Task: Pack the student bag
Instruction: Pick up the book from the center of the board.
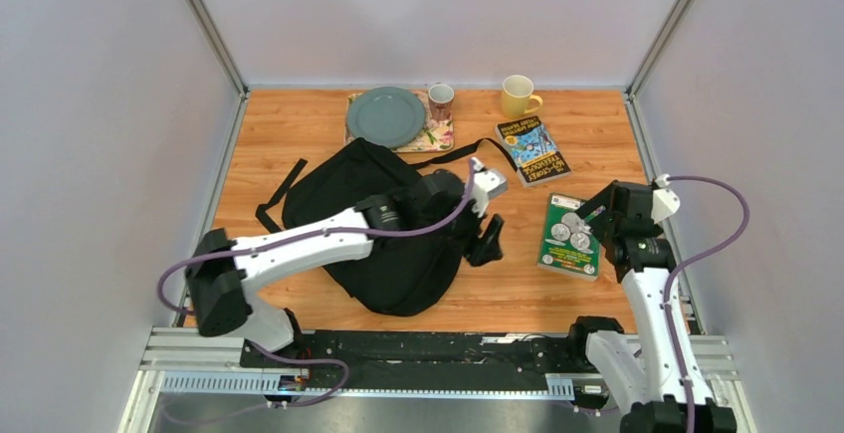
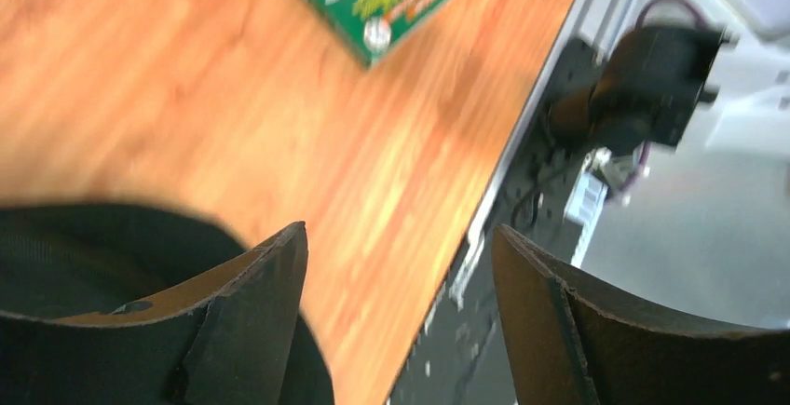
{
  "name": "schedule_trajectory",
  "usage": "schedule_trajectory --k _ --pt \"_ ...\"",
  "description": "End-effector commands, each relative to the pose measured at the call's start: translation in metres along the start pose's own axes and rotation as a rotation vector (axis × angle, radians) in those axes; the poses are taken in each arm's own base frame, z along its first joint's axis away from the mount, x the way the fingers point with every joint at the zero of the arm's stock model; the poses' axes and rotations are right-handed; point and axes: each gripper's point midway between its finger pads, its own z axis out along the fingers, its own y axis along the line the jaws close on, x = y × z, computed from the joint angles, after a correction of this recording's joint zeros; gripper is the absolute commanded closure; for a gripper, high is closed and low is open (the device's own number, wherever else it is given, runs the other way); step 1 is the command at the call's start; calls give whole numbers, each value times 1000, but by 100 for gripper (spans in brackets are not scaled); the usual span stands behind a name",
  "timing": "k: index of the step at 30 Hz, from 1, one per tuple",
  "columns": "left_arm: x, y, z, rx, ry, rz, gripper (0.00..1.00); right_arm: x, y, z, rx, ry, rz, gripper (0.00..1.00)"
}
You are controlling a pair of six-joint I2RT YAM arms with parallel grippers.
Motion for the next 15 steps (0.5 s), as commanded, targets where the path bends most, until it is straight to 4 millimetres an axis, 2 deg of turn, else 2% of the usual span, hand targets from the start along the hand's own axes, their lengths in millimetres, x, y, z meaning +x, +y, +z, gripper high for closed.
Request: schedule_trajectory --k 1,2,3,4,5,6,7,11,15 --pt "-69 -12 43 71 -136 98 20 -24 -19 22 76 18 48 13" --pt "-61 -5 65 76 -90 71 20 -22 -23 28 86 45 63 13" --pt "-77 -13 69 115 -111 61 20 -21 -31 34 103 64 86 13" --pt "-79 -12 77 130 -109 44 20 -18 -31 41 97 87 92 13" --pt "-74 -3 92 132 -91 2 20 -18 -35 45 108 90 95 13" --pt "-81 -2 96 148 -109 -13 20 -16 -41 49 126 94 95 13" --pt "-80 1 103 150 -108 -31 20 -18 -39 53 107 88 96 13" --pt "-66 26 133 134 -69 -96 20 -4 -45 69 110 130 86 13" --pt "-58 32 153 156 -44 -141 20 13 -56 81 139 196 85 13"
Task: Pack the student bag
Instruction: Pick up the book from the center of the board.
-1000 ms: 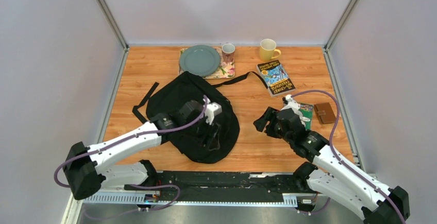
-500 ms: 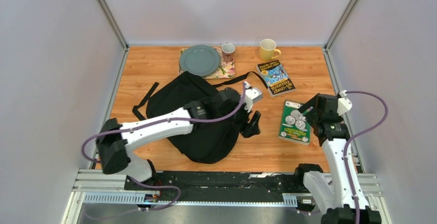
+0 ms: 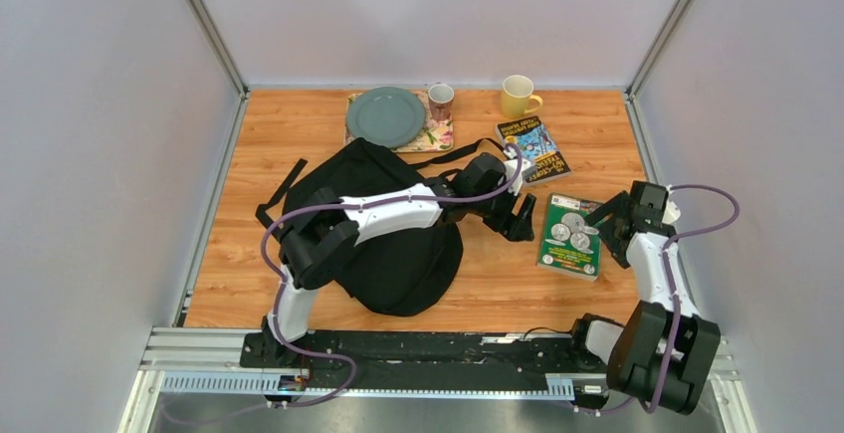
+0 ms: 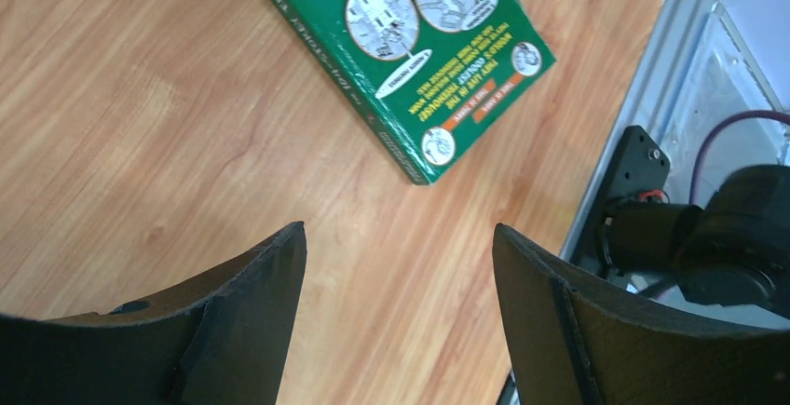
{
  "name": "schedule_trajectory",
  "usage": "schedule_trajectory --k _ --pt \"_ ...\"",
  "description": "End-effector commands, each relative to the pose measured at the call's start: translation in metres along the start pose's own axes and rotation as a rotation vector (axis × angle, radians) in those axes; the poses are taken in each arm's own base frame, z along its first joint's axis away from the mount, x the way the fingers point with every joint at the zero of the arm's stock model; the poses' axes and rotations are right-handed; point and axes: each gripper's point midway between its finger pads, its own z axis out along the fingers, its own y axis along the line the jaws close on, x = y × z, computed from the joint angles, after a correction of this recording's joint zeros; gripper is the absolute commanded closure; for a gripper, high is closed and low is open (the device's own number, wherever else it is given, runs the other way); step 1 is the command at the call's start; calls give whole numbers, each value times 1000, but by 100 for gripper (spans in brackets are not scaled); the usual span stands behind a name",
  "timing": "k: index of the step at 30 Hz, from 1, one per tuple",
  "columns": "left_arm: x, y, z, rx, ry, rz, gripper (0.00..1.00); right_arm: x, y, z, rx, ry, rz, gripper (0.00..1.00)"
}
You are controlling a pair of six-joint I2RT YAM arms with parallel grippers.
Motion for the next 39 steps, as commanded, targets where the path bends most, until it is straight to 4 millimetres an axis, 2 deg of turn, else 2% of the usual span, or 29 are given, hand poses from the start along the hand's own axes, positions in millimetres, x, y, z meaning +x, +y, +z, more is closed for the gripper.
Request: schedule_trajectory --k 1,8,13,15,18,20,21,22,23,24,25,29,32,34,39 --pt "-28 -16 13 98 -58 -33 19 5 4 17 -41 31 -22 13" --pt "-2 5 35 55 -7 -96 19 38 12 30 -119 181 -59 14" --pt "8 14 49 52 13 -135 18 55 26 25 -231 248 -60 18" --pt "8 19 52 31 7 -166 18 62 28 23 -260 276 -64 19" --pt "-7 25 59 8 -53 -218 18 70 32 18 -296 313 -76 21" --pt "-2 33 68 16 -39 -280 18 70 32 16 -298 307 -78 21" --pt "-12 35 70 27 -58 -293 18 72 31 15 -301 308 -79 21" --pt "-5 43 79 24 -42 -323 18 73 31 15 -303 313 -82 21" --pt "-4 43 82 40 -31 -333 18 74 31 14 -308 315 -80 21" --pt "-11 41 85 60 -38 -336 18 74 33 13 -318 316 -80 22" --pt "-5 44 92 69 -17 -357 18 77 36 11 -340 330 -81 23" --pt "3 34 95 136 12 -378 18 84 46 1 -414 367 -56 37" --pt "8 30 89 151 18 -383 19 87 54 -10 -485 369 -50 45" --pt "4 25 81 155 7 -360 23 86 59 -17 -524 361 -57 49" --pt "9 22 76 152 29 -336 29 88 62 -22 -563 354 -40 56"
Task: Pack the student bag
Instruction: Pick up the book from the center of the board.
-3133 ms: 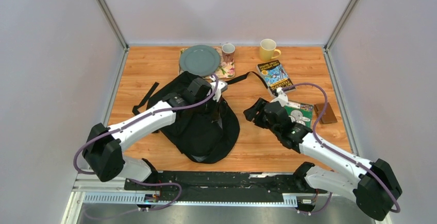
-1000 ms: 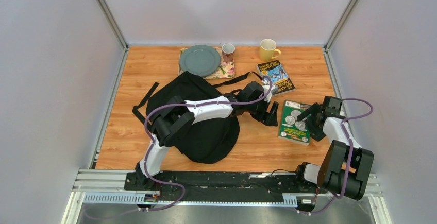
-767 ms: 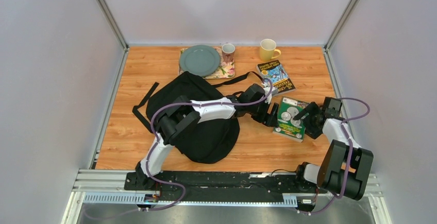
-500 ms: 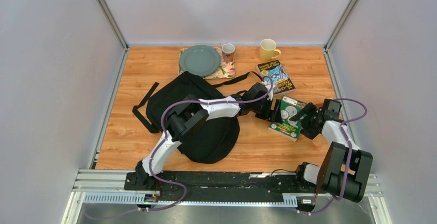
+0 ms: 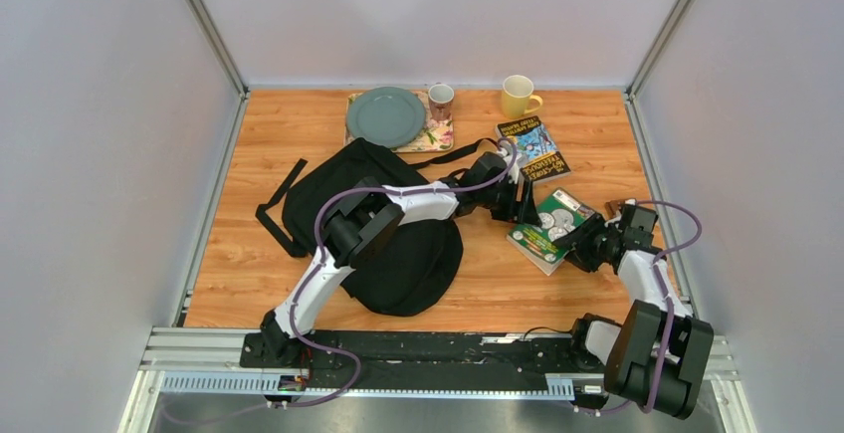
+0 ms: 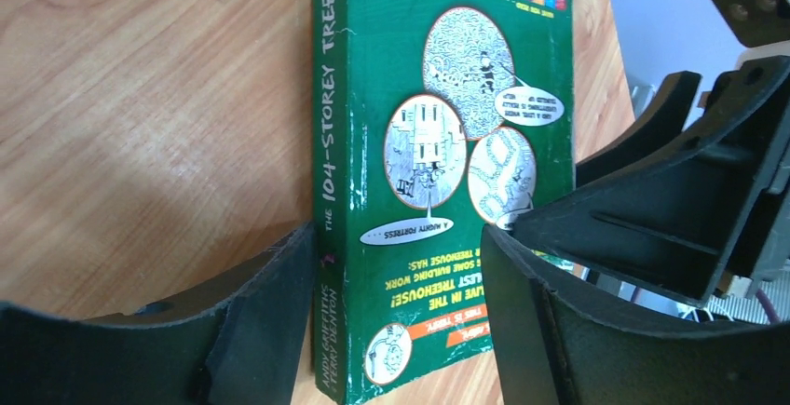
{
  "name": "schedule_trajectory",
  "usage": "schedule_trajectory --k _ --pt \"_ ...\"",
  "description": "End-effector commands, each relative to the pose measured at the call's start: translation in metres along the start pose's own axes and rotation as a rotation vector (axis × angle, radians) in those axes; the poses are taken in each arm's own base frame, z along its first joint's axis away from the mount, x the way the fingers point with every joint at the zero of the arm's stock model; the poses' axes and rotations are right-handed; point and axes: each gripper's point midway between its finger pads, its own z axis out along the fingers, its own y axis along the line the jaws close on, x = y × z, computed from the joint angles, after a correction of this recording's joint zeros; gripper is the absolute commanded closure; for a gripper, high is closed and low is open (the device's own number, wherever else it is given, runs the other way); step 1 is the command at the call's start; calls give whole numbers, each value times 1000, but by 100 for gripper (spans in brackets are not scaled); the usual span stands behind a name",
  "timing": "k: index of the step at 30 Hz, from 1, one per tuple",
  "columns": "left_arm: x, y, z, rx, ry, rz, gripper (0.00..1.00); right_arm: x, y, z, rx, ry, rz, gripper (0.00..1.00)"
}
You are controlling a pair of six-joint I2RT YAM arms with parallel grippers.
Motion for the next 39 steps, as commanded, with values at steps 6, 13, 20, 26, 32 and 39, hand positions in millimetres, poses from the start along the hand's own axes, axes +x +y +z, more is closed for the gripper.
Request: schedule_trajectory --k 6,13,20,26,32,39 --pt "26 -38 -13 64 91 51 37 -3 30 -8 -138 -1 -23 87" --pt "12 -46 -42 -7 59 136 32 -14 39 -27 -124 -76 -56 100" --pt "-21 -54 -103 -124 -60 252 23 -21 76 -70 -224 -160 -106 100" --pt "-39 -63 -175 -174 -192 300 19 -11 120 -101 -417 -121 -183 100" --pt "-41 -72 -227 -71 -349 209 19 11 170 -140 -662 -48 -311 100" --pt "-52 -93 -250 70 -474 180 18 48 206 -167 -830 32 -441 100"
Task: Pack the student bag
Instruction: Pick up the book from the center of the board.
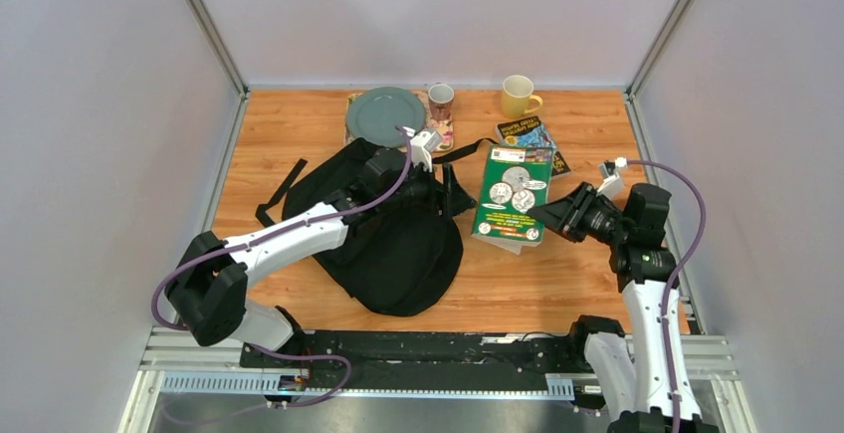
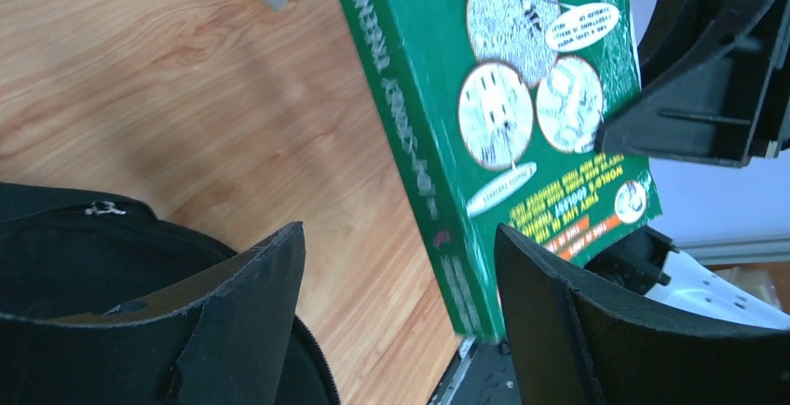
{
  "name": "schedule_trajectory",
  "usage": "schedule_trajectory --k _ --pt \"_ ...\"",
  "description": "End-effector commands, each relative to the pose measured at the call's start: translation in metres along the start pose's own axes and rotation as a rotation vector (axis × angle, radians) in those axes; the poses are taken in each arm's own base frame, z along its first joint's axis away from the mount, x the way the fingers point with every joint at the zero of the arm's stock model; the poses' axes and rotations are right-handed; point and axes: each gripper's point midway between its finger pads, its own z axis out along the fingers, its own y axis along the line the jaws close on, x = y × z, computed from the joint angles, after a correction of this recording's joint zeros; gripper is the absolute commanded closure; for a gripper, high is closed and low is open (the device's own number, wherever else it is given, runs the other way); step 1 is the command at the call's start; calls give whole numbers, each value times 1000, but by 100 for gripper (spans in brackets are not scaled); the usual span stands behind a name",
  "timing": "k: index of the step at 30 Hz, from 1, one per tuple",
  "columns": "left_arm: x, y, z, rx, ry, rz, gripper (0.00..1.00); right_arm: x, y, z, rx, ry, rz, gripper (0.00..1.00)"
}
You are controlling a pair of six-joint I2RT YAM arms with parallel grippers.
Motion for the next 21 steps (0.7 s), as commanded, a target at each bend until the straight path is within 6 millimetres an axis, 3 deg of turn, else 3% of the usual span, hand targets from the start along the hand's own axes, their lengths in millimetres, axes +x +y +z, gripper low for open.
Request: schedule_trajectory --k 1,6,9,13,16,17,18,20,21 --pt "-39 -39 -5 166 -132 -17 18 2 71 -11 -237 28 -168 100" --pt "-44 -54 -4 295 -178 -80 18 28 88 -10 -353 129 -225 100" --pt "-45 -61 -9 373 -189 -101 18 36 83 -9 -375 172 -221 100" --pt "-35 -60 -9 418 -148 -133 18 49 92 -12 -460 243 -254 100" --pt "-31 -62 -17 457 -151 -123 40 51 89 -8 -459 280 -273 100" --pt "-31 -63 -19 465 -152 -111 66 50 81 -1 -419 298 -234 100" --pt "-28 -62 -20 461 -136 -104 81 50 78 3 -404 306 -223 100" --pt "-27 -59 -22 435 -131 -74 100 37 62 16 -274 253 -199 100" --pt "-22 -48 -21 379 -110 -88 100 31 50 23 -194 226 -185 80"
